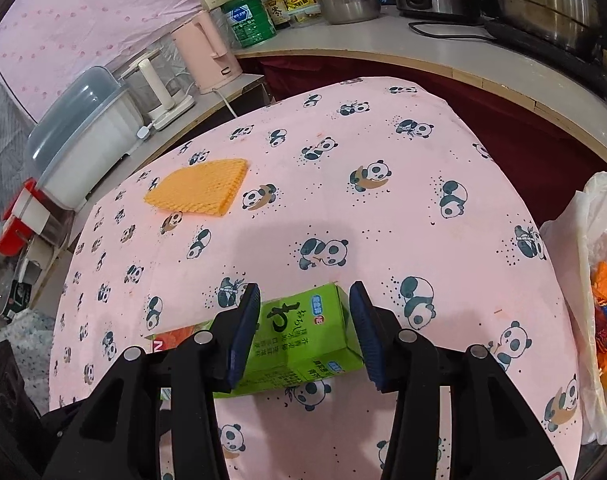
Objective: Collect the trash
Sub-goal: 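Grasp the green NB juice box with the left tool and lift it, then grasp the orange foam sleeve with the right tool while the left tool holds the juice box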
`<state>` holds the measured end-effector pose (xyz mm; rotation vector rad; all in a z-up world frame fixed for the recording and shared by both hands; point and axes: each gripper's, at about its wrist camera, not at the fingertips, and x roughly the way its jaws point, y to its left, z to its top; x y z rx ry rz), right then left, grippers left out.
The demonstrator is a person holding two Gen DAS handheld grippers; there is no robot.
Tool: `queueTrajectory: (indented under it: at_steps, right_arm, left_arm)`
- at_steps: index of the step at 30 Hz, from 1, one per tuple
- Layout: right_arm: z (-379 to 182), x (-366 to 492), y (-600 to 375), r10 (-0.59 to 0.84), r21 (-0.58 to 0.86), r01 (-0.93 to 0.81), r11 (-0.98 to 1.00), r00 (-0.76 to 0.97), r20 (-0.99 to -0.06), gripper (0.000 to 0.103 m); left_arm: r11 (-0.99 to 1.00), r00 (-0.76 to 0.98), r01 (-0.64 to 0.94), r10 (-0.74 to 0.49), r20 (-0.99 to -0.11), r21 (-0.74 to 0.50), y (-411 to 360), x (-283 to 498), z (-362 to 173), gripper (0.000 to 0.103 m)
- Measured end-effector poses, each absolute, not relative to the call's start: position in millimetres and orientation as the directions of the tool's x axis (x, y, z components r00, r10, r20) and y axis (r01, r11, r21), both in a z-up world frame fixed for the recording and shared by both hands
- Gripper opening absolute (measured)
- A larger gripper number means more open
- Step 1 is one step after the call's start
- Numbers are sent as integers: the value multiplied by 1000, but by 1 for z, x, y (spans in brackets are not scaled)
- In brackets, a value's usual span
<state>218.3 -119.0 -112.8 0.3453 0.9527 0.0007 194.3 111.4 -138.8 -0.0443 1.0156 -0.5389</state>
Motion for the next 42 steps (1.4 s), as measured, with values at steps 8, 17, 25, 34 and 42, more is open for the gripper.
queueTrajectory:
  at_steps: [8, 17, 25, 34, 42]
  right_arm:
    - [-112, 215, -121, 156, 288, 142, 947, 581, -799, 45]
    - [-111, 223, -120, 126, 263, 154, 952, 588, -799, 46]
    - [-93, 239, -109, 145, 280, 126, 952, 619, -772, 45]
    - [-93, 280, -64, 202, 281, 38, 959, 605, -770, 45]
    - [-114, 335, -34, 197, 267, 37, 963, 579, -791, 45]
  left_arm:
    - [860, 405, 436, -452, -795, -267, 102, 197, -138, 25]
    - [855, 435, 439, -470, -768, -275, 105, 187, -124, 12]
    - [899, 540, 337, -428, -725, -280, 141, 196, -94, 4]
    - [974, 647, 128, -225, -729, -187, 198, 224, -80, 3]
    - [985, 655, -1, -129, -745, -171, 217, 245, -86, 2]
